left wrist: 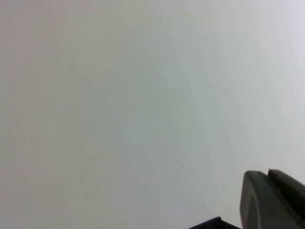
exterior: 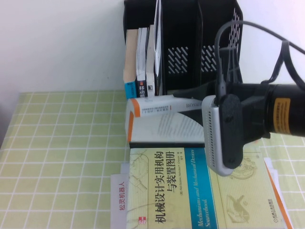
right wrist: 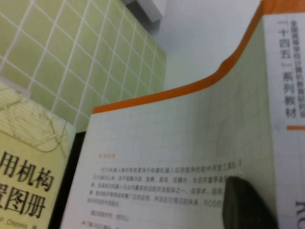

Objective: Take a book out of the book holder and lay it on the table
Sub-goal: Place the picked book on the book

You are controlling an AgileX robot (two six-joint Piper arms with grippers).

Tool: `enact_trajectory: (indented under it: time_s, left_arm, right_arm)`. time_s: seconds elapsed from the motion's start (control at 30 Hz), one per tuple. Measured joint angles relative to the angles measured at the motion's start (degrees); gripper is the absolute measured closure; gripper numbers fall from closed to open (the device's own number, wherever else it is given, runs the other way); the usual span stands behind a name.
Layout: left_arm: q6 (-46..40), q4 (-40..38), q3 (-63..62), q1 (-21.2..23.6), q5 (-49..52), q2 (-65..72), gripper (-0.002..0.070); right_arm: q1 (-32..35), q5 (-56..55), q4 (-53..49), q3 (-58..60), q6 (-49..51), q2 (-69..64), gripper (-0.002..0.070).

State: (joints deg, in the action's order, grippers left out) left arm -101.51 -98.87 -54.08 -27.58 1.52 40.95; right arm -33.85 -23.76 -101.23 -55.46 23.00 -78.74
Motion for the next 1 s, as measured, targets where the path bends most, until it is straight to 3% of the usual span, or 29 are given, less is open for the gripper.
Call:
enact_trajectory:
  time_s: [0.67, 1.0]
  left_arm:
    - [0.5, -0.1, 0.0, 0.0, -0.4, 0.0, 0.0678]
    - [0.9, -0.1, 0.0, 0.0, -0.4, 0.0, 0.0678]
  right_arm:
    - [0.0, -4.0, -0.1, 3.0, 4.2, -3.1, 0.0511]
    - [0.0, -7.2, -0.6, 5.1, 16.0, -3.1, 0.0511]
